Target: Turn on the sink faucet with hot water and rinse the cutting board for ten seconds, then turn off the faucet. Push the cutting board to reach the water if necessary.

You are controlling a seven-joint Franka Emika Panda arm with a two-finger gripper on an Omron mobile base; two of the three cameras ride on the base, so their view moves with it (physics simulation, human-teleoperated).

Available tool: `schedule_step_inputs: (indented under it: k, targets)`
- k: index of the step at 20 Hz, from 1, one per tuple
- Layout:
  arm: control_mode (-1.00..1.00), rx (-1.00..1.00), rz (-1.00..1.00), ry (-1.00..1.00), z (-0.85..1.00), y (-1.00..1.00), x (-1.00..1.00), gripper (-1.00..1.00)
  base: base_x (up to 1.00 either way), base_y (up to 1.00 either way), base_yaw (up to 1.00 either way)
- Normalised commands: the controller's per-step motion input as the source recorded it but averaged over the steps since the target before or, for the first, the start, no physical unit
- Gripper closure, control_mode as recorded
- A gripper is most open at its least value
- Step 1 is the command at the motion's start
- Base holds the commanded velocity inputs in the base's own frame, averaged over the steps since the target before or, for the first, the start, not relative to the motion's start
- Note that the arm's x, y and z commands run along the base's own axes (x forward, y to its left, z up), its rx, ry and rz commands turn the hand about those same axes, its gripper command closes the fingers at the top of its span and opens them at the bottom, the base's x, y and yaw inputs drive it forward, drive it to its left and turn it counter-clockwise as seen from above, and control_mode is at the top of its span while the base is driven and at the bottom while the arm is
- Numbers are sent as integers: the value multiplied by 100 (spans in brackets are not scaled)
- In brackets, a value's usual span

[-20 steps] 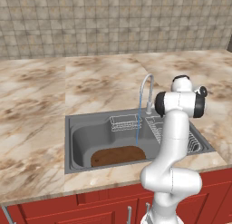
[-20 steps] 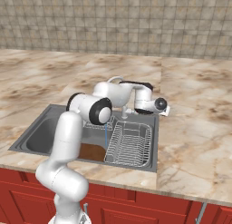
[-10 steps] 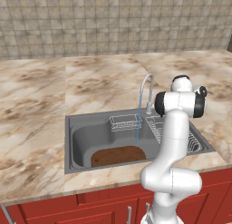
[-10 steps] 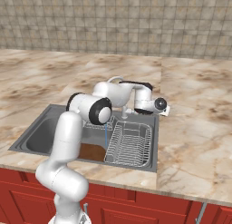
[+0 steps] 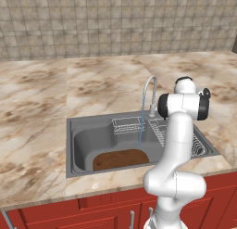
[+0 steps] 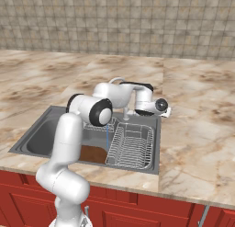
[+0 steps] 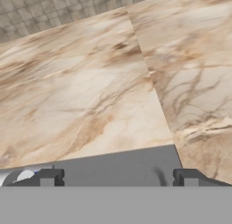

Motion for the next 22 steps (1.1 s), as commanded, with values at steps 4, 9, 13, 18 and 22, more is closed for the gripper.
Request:
schedule_step_inputs:
  k: [4, 9, 13, 18, 22]
  targets:
    - [-100, 0, 0, 0, 0, 14, 0, -100, 0, 0, 0]
    - [-100, 0, 0, 0, 0, 3, 3, -100, 0, 0, 0]
    - [-100, 0, 0, 0, 0, 7, 14, -100, 0, 0, 0]
    - [-100, 0, 0, 0, 0, 17, 18, -100, 0, 0, 0]
    - [-100, 0, 0, 0, -4, 21, 2, -100, 0, 0, 0]
